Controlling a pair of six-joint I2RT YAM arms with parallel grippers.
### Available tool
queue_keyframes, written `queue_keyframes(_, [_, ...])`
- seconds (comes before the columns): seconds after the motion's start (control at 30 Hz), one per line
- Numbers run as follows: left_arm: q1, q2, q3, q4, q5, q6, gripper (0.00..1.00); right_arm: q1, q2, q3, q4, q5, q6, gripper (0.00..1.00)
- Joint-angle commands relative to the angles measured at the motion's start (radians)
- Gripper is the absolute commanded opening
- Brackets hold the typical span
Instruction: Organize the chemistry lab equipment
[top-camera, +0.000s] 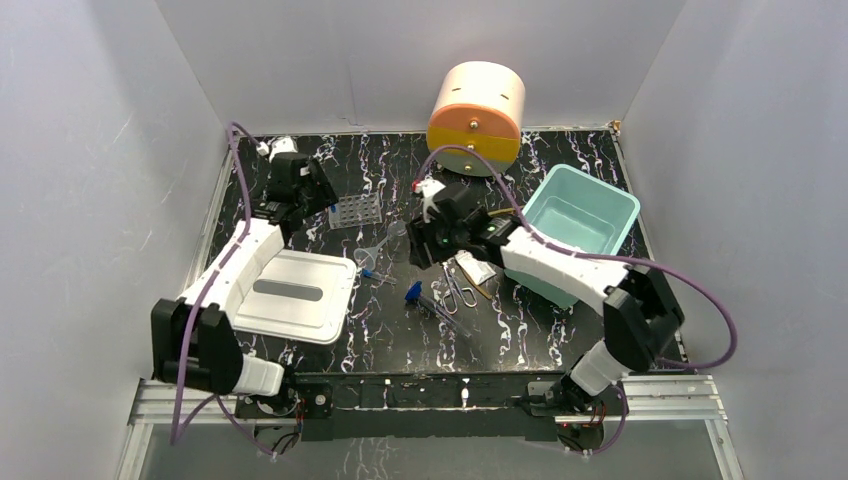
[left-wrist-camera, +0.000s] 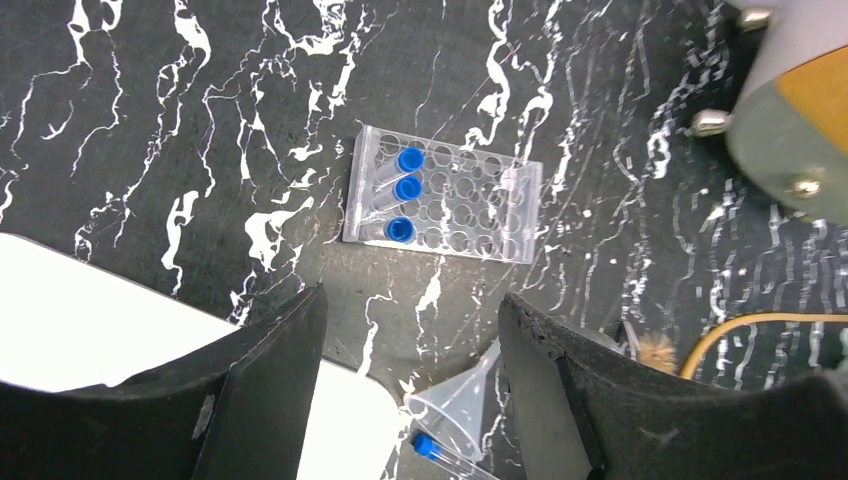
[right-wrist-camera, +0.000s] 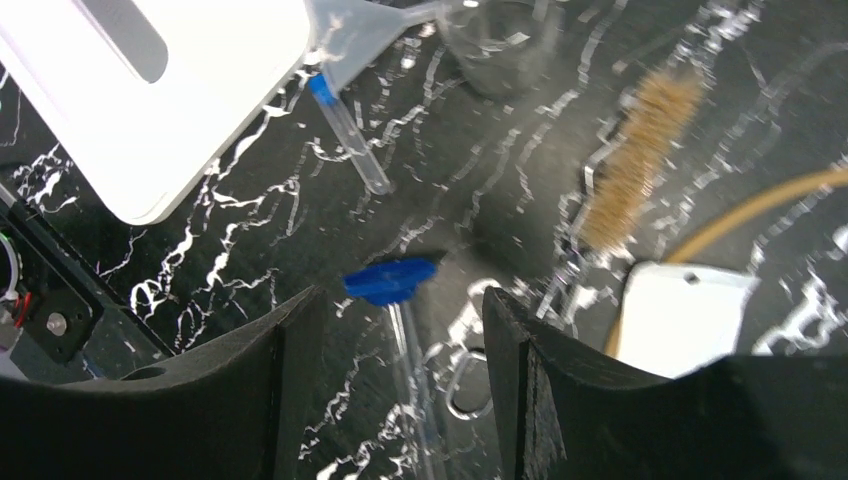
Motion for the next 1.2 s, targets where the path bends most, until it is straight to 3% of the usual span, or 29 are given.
queue_keyframes(0.0, [0.008, -0.119, -0.027, -0.068, -0.020, -0.046, 0.64, 0.073, 0.108, 0.131, -0.033, 0.058, -0.053, 0.68])
queue_keyframes(0.27, [0.078, -0.213, 0.066, -0.325, -0.079, -0.151, 0.72, 0.148, 0.304, 0.263, -0.082, 0.114, -0.084, 0.72])
queue_keyframes(0.53, [0.137, -0.273, 0.094, -0.373, 0.009, -0.195, 0.85, 0.180, 0.485, 0.393, -0.142, 0.151, -0.096, 0.67])
queue_keyframes(0.67, [0.147, -0.257, 0.111, -0.371, 0.046, -0.201, 0.91, 0.181, 0.564, 0.460, -0.168, 0.162, -0.116, 0.63])
queue_keyframes(1.0, [0.165, -0.239, 0.117, -0.357, 0.063, -0.207, 0.92, 0.199, 0.625, 0.504, -0.195, 0.146, -0.185, 0.50])
queue_keyframes(1.17, [0.169, -0.243, 0.112, -0.360, 0.063, -0.214, 0.92, 0.210, 0.636, 0.508, -0.203, 0.118, -0.204, 0.39])
